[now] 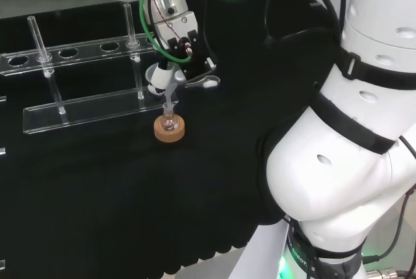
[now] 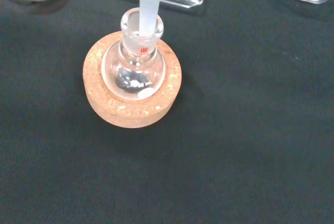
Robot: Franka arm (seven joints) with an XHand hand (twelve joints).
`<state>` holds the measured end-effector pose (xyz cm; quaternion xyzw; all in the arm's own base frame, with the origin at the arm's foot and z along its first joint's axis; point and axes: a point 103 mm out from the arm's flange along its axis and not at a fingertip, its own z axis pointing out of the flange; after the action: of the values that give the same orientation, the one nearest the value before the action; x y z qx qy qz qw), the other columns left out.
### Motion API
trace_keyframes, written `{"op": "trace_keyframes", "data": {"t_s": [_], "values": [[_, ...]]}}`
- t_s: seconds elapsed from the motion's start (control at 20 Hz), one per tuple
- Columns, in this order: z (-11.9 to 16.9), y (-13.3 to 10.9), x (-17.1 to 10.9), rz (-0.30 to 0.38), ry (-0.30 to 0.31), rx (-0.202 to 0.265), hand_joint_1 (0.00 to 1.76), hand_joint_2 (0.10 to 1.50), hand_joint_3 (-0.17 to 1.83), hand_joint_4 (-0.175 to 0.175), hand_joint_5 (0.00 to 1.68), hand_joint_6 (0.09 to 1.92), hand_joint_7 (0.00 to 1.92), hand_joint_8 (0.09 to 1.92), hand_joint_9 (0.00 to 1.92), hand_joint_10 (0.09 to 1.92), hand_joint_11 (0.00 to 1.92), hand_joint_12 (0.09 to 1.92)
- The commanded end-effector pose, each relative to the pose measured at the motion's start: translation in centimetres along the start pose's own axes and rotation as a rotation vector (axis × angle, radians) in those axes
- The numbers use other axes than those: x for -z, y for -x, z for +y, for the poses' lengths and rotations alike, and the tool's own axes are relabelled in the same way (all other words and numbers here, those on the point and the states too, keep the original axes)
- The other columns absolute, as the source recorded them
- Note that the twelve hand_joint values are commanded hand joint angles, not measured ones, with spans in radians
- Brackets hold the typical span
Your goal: Place the funnel on the round-bottom flask.
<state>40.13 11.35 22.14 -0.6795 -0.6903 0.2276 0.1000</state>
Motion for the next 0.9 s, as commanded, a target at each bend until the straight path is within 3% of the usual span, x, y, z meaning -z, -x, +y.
{"op": "trace_keyframes", "data": {"t_s": [0.05, 0.4, 0.9], "values": [[0.3, -0.3, -0.3, 0.022, 0.0, 0.006, 0.85, 0.69, 0.67, -0.02, 0.65, 0.75, 0.75, 0.82, 1.1, 0.55, 0.65, 1.26], [1.1, -1.5, -0.6, 0.043, 0.008, 0.05, 0.85, 0.69, 0.67, -0.021, 0.66, 0.75, 0.75, 0.82, 1.1, 0.55, 0.65, 1.26], [1.6, -1.9, -1.5, 0.045, -0.014, 0.043, 0.85, 0.69, 0.67, -0.022, 0.66, 0.76, 0.74, 0.82, 1.09, 0.56, 0.65, 1.26]]}}
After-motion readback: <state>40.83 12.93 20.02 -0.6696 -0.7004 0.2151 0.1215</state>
